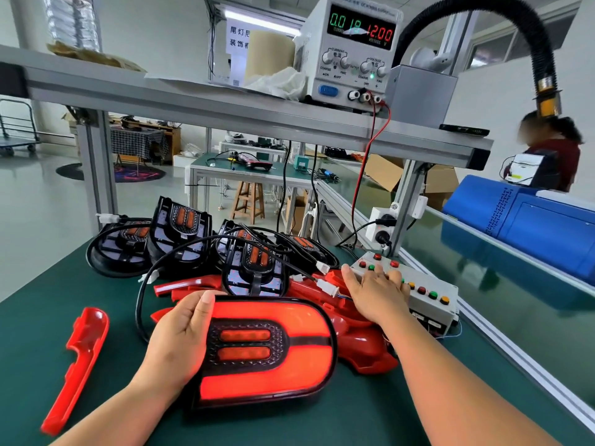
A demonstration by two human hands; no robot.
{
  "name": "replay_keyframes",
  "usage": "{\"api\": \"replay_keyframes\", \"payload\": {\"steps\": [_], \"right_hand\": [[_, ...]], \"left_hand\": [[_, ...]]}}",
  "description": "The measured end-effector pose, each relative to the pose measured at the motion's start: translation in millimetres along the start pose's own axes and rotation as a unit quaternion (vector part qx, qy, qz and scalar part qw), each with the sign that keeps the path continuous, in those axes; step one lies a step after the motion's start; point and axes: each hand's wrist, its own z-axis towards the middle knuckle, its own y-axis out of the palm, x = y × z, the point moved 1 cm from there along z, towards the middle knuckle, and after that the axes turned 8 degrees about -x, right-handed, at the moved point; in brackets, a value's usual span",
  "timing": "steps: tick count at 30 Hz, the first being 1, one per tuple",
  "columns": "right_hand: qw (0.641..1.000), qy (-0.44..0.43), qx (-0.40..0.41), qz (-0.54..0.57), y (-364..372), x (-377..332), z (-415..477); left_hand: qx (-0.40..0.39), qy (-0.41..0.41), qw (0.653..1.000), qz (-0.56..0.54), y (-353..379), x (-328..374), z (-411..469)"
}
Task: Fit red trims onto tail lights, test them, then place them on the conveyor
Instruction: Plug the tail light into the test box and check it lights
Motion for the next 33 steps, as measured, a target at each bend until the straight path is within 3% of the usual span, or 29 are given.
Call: {"api": "replay_keyframes", "payload": {"steps": [12,27,33], "right_hand": [[0.999,0.008,-0.033,0.008,-8,2,-1],[1.0,0.008,-0.018,-0.012,-14,5,-8],[0.996,0.078,-0.016,-0.044,-18,34,-25]], "left_hand": [[-0.005,0.01,1.0,0.008,0,14,-3],[-0.005,-0.006,1.0,0.015,-1,1,-1],[0.002,0.0,1.0,0.015,0,0,0]]}}
